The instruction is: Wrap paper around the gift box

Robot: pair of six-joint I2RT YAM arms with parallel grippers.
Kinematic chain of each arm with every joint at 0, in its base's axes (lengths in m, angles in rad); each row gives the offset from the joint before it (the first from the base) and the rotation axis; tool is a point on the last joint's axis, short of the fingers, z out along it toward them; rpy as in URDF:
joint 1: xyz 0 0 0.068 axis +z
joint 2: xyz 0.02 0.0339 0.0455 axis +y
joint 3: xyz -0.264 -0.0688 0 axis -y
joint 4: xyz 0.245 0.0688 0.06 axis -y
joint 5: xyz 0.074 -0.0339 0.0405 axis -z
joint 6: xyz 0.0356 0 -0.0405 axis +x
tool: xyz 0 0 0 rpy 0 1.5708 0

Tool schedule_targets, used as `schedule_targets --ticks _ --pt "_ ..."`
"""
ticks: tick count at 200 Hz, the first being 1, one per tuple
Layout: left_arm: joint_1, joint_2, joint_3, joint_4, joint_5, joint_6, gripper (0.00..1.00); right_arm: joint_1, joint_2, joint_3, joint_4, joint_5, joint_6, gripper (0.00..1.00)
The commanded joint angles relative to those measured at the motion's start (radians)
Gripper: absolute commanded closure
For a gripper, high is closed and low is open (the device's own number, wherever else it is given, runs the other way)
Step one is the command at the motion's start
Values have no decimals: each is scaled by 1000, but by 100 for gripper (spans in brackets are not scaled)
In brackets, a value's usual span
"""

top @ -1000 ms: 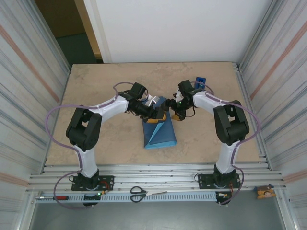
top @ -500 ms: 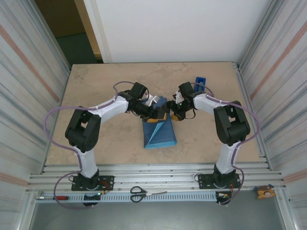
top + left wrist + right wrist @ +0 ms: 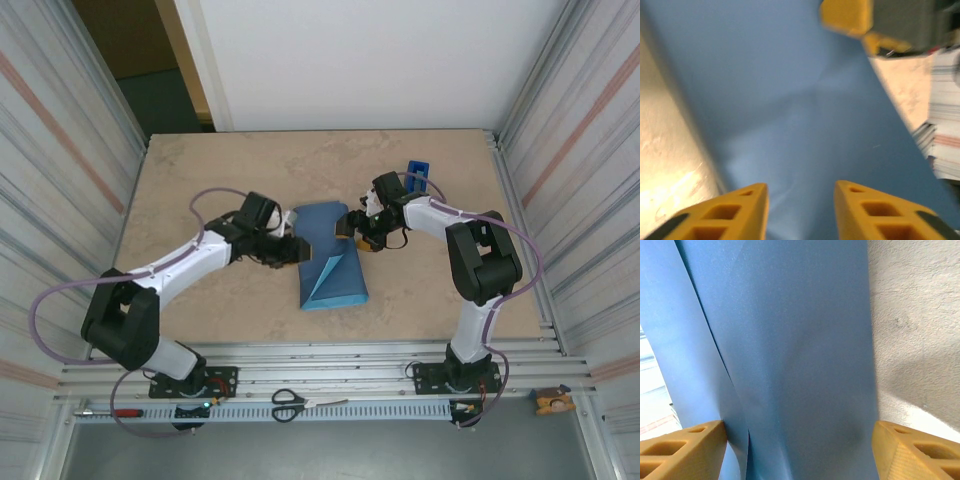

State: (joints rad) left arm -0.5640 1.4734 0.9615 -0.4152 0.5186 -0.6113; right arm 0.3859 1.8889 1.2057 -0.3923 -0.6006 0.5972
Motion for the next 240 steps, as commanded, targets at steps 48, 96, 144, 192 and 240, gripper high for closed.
schedule_targets --ticks 48,96,144,192,240 --pt "-176 -28 -17 32 -110 -83 81 15 24 -55 -120 122 -1 26" --pt "-280 73 37 -39 -109 -15 85 15 23 -57 -120 125 4 25" --pt "-333 79 74 -167 -150 11 87 16 20 -56 -122 134 7 25" --pt "-320 -137 -8 -48 -206 -26 84 16 24 -54 -121 133 10 25" --pt "-269 -152 -49 -21 -252 -67 80 16 22 -52 -123 133 10 25"
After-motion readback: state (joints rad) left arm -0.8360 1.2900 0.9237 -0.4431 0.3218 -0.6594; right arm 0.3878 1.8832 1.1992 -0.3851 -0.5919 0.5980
